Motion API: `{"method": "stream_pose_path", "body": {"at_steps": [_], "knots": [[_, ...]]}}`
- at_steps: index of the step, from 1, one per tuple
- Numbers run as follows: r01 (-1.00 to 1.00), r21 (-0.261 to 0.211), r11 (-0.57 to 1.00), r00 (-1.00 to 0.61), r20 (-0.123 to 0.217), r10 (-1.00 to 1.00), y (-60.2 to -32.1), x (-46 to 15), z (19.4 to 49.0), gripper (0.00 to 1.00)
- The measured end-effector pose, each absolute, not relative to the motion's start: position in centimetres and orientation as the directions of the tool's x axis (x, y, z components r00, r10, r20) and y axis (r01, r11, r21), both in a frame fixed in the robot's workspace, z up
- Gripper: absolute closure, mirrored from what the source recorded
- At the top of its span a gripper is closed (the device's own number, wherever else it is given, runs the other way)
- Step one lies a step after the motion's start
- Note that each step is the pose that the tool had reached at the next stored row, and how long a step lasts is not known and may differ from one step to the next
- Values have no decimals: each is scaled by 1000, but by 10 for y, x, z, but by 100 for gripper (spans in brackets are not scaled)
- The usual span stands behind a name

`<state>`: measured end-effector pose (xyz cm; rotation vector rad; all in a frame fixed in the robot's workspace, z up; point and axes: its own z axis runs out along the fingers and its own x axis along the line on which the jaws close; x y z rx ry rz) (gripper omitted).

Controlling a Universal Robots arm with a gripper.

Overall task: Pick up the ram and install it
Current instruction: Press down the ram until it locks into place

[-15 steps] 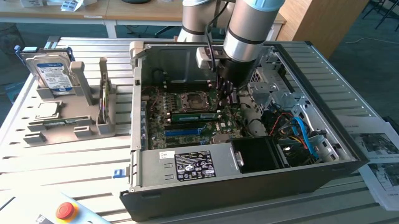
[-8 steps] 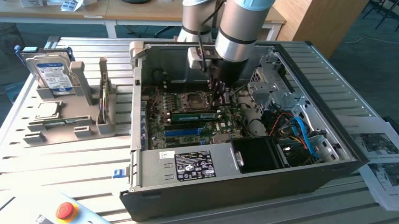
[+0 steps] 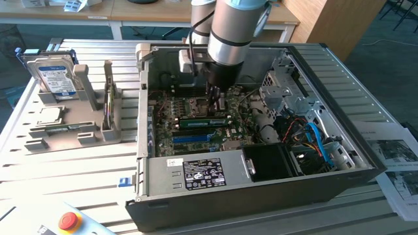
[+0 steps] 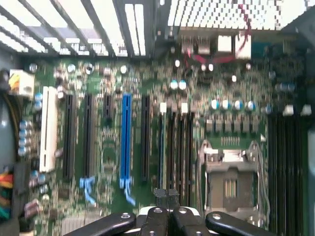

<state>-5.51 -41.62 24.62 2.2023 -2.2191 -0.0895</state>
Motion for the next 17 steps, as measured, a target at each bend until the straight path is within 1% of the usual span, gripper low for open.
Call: {"method": "stream_pose_path", "body": {"at_steps": [7, 17], "knots": [[-999, 50, 7, -8, -31, -999, -416, -84, 246, 90], [-999, 50, 7, -8, -30, -1000, -416, -86, 243, 90]]}}
